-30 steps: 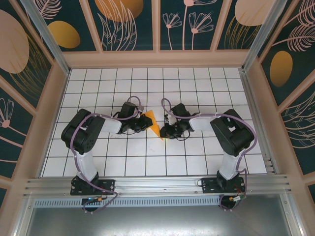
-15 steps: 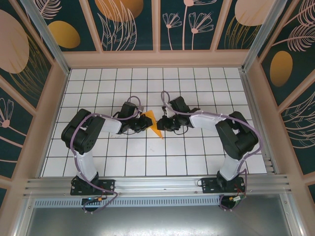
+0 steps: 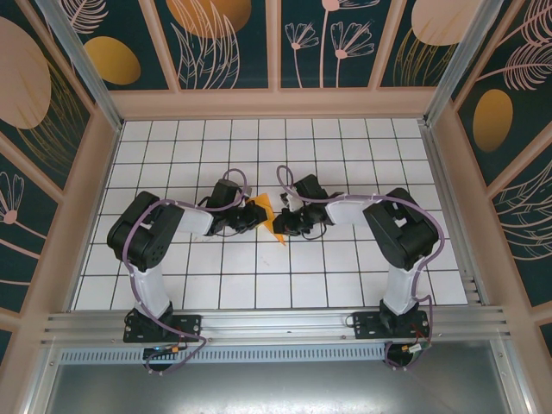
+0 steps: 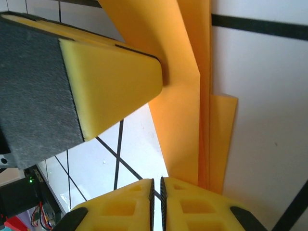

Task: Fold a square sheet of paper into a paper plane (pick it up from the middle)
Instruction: Fold the wing for the fifth time at the center of the table.

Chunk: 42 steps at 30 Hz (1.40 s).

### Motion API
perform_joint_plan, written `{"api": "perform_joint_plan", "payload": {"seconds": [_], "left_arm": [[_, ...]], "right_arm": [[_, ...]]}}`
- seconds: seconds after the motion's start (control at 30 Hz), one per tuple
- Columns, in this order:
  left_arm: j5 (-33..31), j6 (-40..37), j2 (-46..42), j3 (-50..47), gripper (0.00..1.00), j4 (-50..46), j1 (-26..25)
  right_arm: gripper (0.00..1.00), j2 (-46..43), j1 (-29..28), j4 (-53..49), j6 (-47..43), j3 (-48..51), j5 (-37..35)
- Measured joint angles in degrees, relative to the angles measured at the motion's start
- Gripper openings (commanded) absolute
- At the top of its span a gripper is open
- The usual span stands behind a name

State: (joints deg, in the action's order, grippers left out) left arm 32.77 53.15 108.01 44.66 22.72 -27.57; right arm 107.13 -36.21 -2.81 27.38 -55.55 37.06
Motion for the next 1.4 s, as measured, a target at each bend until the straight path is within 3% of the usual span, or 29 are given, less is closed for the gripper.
{"api": "perform_joint_plan", "payload": {"seconds": [0.7,1.4], "left_arm": [[-1.36,0.02,-0.11,-1.62,0.0,2.62,-0.26],[-2.49,1.14,-0.39,-2.73,0.0,4.57,-0.52]], "right_arm": [[0.13,-1.33,-0.09,0.35,-0.26,2.19,2.1],[0.11,-0.07,-1.27,-0.17,-3.04,3.1,2.16]]}}
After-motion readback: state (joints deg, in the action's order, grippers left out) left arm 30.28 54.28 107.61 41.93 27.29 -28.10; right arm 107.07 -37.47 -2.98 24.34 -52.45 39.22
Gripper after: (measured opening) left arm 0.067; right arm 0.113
